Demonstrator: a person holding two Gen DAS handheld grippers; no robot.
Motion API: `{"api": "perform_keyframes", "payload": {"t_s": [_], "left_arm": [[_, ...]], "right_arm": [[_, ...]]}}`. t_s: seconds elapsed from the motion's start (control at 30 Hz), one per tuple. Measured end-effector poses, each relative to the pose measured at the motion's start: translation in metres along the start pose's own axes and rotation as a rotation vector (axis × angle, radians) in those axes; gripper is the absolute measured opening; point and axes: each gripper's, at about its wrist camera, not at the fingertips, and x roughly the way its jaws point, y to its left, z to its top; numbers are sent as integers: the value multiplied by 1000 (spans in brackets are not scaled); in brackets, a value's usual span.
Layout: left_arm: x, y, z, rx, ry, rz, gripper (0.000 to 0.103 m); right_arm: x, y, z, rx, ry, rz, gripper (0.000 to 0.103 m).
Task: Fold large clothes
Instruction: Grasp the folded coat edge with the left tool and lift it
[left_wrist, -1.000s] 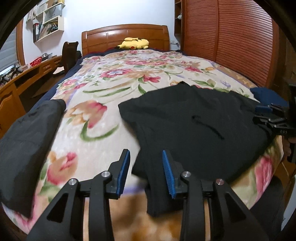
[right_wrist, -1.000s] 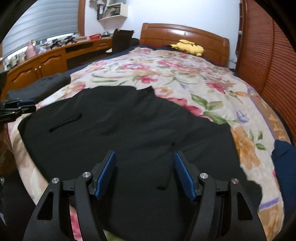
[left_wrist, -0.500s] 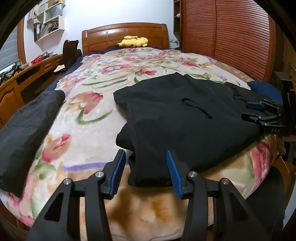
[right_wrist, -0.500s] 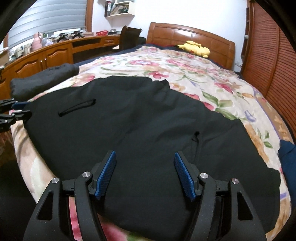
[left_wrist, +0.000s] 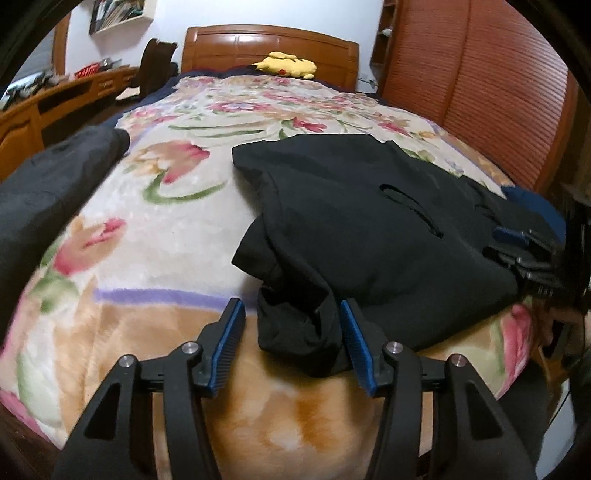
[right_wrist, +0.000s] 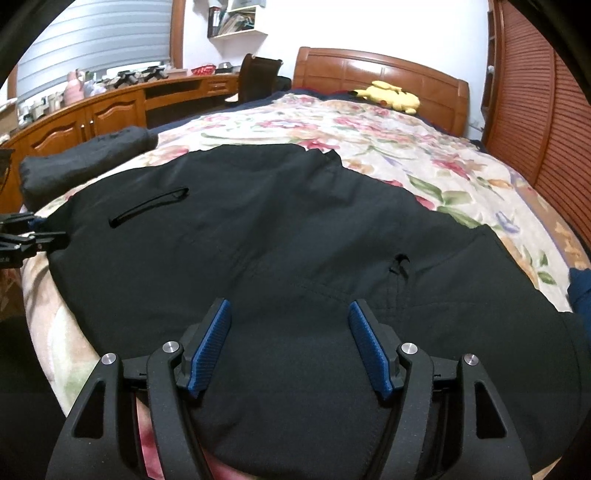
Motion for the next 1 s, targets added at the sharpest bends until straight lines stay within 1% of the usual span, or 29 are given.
{"api": "perform_keyframes", "payload": {"t_s": [0.13, 0.17, 0.2, 0.23, 0.27, 0.3, 0.37, 0.5, 0.7, 0.8, 1.0], "left_arm": [[1, -6, 3, 13, 4, -20, 52], [2, -8, 3, 25, 6, -31, 49], [2, -9, 4, 29, 6, -43, 42], [1, -9, 6, 32, 6, -49, 40], [0, -11, 7, 41, 4, -52, 35], [-1, -11, 8, 44, 1, -56, 27], [-8, -14, 14, 53, -22, -72, 16], [-19, -19, 24, 64, -63, -75, 8], [-36, -37, 40, 88, -138, -74, 5], [-44, -46, 54, 88, -170, -96, 4], [-54, -83, 80, 169, -215, -110, 3]], "right_arm": [[0, -2, -1, 5, -5, 2, 68], [0, -2, -1, 6, -6, 3, 68], [0, -2, -1, 7, -6, 3, 68], [0, -2, -1, 7, -5, 2, 68], [0, -2, -1, 5, -3, 2, 68], [0, -2, -1, 4, -1, 1, 68], [1, -3, -2, 2, 4, 2, 68], [1, -5, -2, 10, 9, 13, 69], [2, -7, -3, 17, 6, 20, 69], [2, -7, -3, 16, 9, 18, 69], [3, -6, -3, 14, 8, 14, 69]]}}
